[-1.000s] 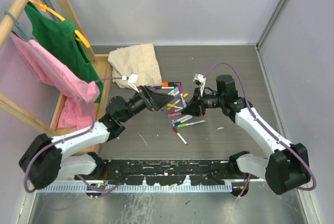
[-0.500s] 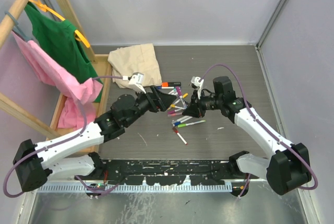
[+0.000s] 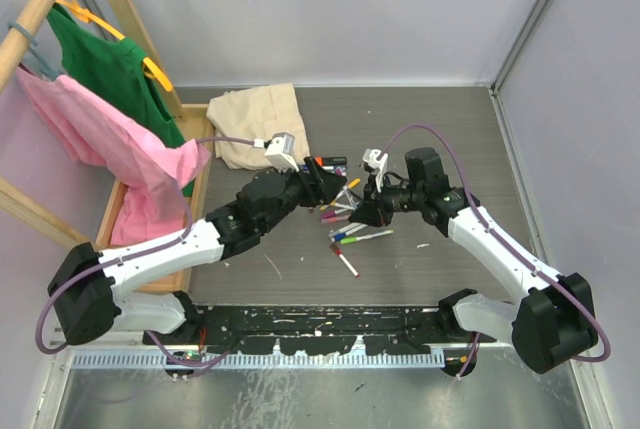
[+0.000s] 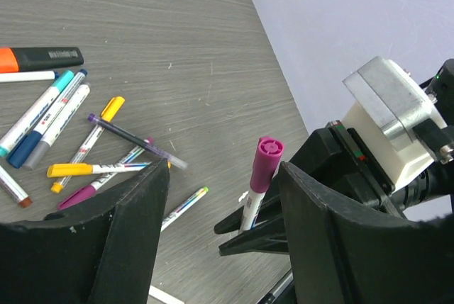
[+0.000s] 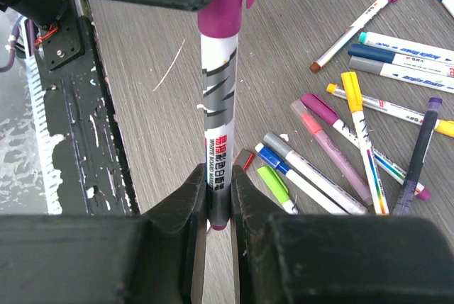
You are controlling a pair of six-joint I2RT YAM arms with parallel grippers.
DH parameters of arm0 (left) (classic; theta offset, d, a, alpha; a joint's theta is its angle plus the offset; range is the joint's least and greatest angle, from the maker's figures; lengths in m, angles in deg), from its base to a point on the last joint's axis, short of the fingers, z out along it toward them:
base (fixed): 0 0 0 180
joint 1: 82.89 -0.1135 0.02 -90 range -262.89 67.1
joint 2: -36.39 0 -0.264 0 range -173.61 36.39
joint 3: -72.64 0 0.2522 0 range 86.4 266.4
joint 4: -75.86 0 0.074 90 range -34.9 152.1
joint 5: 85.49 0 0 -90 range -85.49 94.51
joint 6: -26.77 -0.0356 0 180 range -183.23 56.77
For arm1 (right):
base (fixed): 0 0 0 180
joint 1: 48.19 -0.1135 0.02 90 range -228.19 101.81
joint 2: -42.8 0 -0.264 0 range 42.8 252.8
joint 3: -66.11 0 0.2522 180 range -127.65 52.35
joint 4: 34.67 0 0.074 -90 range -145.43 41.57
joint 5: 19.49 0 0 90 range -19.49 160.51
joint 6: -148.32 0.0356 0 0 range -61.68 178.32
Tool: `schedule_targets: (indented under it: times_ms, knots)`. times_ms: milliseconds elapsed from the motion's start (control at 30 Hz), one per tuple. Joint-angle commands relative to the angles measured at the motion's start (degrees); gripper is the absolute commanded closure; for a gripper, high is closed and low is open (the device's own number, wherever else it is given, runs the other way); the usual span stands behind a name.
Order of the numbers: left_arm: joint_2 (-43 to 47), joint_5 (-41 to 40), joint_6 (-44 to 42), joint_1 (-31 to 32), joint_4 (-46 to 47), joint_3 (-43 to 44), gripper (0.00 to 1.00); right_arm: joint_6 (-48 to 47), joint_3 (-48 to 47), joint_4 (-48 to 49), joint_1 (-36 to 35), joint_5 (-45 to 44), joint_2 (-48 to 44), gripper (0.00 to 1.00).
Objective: Open the pen caps
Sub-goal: Open the pen cap from the pen.
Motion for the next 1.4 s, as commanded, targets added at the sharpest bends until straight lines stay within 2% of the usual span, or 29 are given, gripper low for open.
schedule_targets:
  times_ms: [0, 400, 700, 800, 1067, 1133, 1367]
  knots:
    - [-0.5, -1.8, -0.3, 0.4, 5.9, 3.0, 0.37, -1.1, -2.4, 1.0, -0.7, -1.0, -1.6, 0.99]
    - [-4.1, 1.1, 1.9, 0.3, 8.2, 3.6, 0.57, -1.7, -2.3, 0.9, -1.5, -2.5, -1.8, 0.99]
    - [-5.1, 2.6, 2.3, 0.3, 9.5, 3.4, 0.92, -2.1, -2.1, 0.8, -1.7, -2.5, -2.0, 0.98]
    - [-4.6, 2.9, 2.1, 0.3, 10.9, 2.4, 1.0, -1.8, -2.2, 0.8, -1.8, -1.5, -2.2, 0.89]
    - [-2.1, 7.0, 0.5, -0.5, 26.6, -6.3, 1.0, 0.0, -3.4, 0.3, -1.2, 7.7, -1.9, 0.47]
    - [-2.0, 9.7, 0.7, -1.2, 31.2, -8.4, 1.0, 0.6, -3.6, 0.4, -0.7, 10.4, -1.8, 0.42]
    - [-4.2, 19.5, 1.7, -4.3, 46.1, -12.5, 1.0, 3.9, -3.2, 2.4, 0.8, 17.5, -0.7, 0.42]
